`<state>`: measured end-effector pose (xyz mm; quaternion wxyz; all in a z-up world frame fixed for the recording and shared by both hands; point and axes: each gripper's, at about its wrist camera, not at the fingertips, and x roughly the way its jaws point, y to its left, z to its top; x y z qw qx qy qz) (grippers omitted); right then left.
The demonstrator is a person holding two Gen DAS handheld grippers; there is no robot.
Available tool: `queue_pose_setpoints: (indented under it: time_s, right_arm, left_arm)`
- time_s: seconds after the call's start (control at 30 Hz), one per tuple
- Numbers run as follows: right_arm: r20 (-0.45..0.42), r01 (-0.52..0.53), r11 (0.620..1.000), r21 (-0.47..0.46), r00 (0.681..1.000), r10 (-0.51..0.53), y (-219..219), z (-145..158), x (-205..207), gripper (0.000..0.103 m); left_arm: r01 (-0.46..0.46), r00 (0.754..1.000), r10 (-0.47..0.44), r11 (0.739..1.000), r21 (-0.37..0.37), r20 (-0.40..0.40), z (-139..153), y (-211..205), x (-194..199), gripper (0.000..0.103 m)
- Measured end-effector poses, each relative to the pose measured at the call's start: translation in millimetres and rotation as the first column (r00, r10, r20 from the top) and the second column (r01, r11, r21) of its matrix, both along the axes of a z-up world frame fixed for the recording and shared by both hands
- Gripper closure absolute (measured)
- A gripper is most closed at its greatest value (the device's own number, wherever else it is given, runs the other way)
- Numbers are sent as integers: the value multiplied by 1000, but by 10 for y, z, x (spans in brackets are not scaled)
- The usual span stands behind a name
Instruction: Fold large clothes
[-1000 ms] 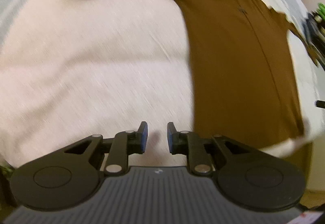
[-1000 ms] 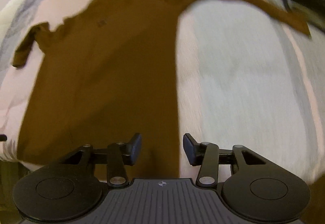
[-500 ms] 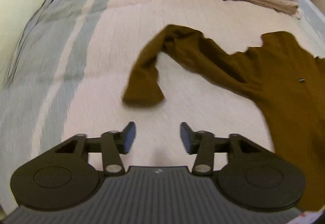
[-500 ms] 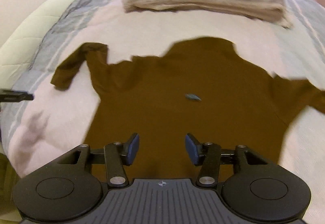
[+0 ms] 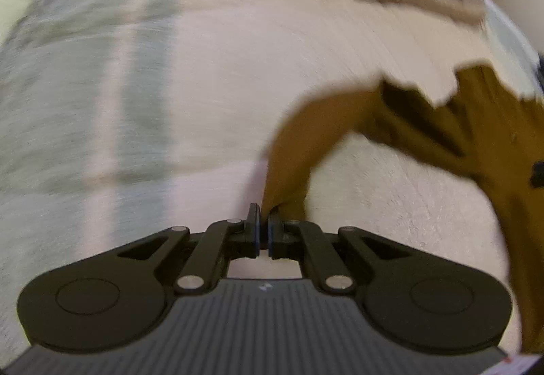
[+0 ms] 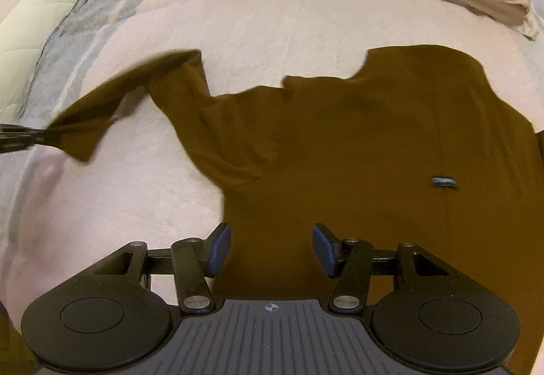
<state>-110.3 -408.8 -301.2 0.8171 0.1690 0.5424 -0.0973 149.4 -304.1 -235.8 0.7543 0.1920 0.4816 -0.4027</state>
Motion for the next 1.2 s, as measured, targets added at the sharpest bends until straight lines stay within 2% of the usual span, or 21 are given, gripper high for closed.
queue_pose_setpoints:
  time_s: [0.07,0.17,0.27,0.4,0.47,0.53,0.6,0.63,0.7,0.77,0.83,0.9,1.03,1.1,1.2]
  right_arm:
    - [16,-2,1000,7,1000,2,67,66,90,52]
    - [30,-30,999,11,999,30,168,118,217,51]
    - [39,-50,999,6,998,50,235,123,295,51]
    - [27,-53,999,12,998,53,297,47,335,50]
    - [15,-58,998,11,998,58,339,17,343,49]
    - [7,-55,998,12,998,55,360,-8,337,49]
    - [0,-55,998,13,998,55,382,-27,327,49]
    - [-7,-55,998,14,998,55,395,-47,331,49]
    - [-20,-58,998,17,998,58,417,-70,340,48]
    - [-27,-67,998,17,997,68,453,-93,367,48]
    - [-32,-79,997,10,996,79,510,-106,407,48]
    - [-39,-87,996,3,995,87,539,-127,440,48]
    - [-42,-90,996,-15,995,90,547,-105,459,48]
    - [-40,-76,997,-20,996,75,532,-80,449,48]
    - [-41,-39,999,-13,998,39,480,-76,429,48]
  left_arm:
    - [-57,998,57,998,1,-5,287,360,200,102]
    - [-74,997,74,995,64,-2,510,713,425,101]
    - [-52,999,51,988,145,10,456,855,538,93]
    - [-71,997,69,966,248,16,226,954,536,92]
    - [-126,992,125,960,249,21,131,1079,533,92]
    - [-163,986,168,961,225,1,66,1185,516,86]
    - [-202,976,213,964,172,-47,4,1278,476,71]
    - [-224,969,236,964,143,-71,-29,1309,461,68]
    - [-274,951,284,957,91,-124,-128,1336,425,48]
    - [-306,937,313,950,67,-155,-250,1275,409,43]
    - [-317,928,327,945,80,-179,-413,1203,431,45]
    - [-299,923,314,949,98,-221,-557,1142,439,92]
    - [-266,943,276,961,74,-189,-290,1237,347,92]
    - [-263,949,274,960,94,-152,-139,1352,298,92]
    - [-259,941,279,958,125,-189,-141,1473,235,90]
